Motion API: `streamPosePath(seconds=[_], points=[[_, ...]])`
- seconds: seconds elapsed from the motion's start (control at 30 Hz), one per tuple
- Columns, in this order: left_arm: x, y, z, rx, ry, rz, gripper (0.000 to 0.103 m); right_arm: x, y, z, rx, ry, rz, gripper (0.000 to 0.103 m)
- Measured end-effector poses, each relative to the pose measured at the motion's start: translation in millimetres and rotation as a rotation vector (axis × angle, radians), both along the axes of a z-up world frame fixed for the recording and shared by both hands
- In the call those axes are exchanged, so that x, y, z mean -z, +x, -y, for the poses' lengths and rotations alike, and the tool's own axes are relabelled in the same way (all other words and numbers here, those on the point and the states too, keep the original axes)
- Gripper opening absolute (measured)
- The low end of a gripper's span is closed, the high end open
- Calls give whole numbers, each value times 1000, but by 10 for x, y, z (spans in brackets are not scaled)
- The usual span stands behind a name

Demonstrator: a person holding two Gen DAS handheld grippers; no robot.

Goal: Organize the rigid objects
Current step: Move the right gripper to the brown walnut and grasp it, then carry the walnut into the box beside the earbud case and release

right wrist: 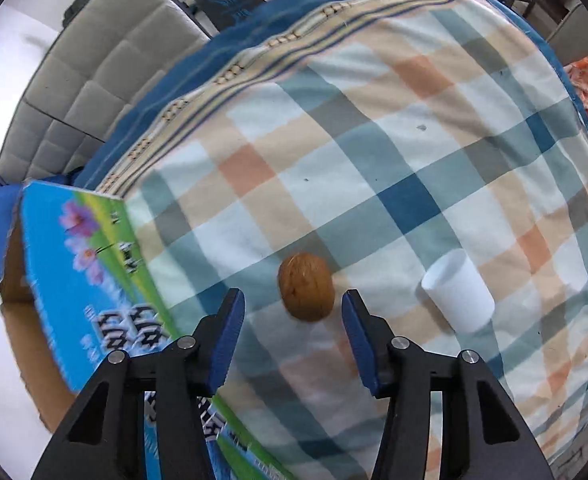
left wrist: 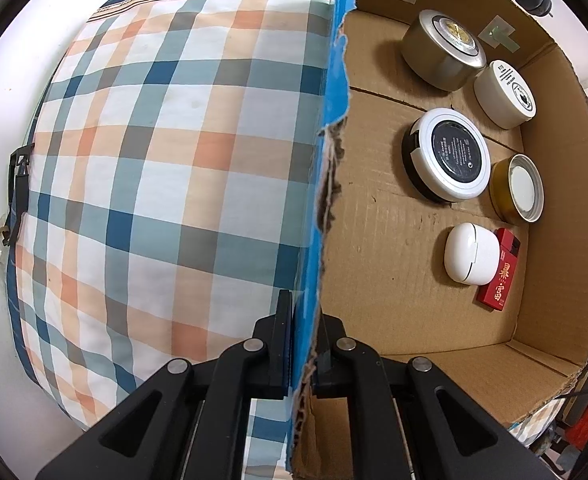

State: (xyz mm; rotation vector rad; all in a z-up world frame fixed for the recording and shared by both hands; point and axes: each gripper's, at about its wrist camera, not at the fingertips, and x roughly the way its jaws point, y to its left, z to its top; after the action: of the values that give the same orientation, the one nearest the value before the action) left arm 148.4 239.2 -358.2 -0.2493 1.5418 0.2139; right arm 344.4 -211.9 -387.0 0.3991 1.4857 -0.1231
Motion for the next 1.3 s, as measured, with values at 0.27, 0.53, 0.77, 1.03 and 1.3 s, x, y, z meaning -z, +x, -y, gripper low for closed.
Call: streamPosePath(seconds=[0.27, 0.53, 0.77, 1.03, 1.3], points=[[7, 15, 9, -1, -1, -2, 4, 279, 156, -17, -12, -25, -47, 39], [11, 18, 10, -2, -1, -2, 4, 334, 146, -33, -43, -43, -31, 36], [17, 19, 13, -3, 1, -3, 4, 47, -19, -264, -124, -25, 26, 36], [13, 15, -1, -9, -2, -3, 4, -614, -411, -868, -330, 10, 140, 36], [-4, 8, -29, -12, -10, 0, 4, -1011, -844, -1368, -483, 126, 157, 36]])
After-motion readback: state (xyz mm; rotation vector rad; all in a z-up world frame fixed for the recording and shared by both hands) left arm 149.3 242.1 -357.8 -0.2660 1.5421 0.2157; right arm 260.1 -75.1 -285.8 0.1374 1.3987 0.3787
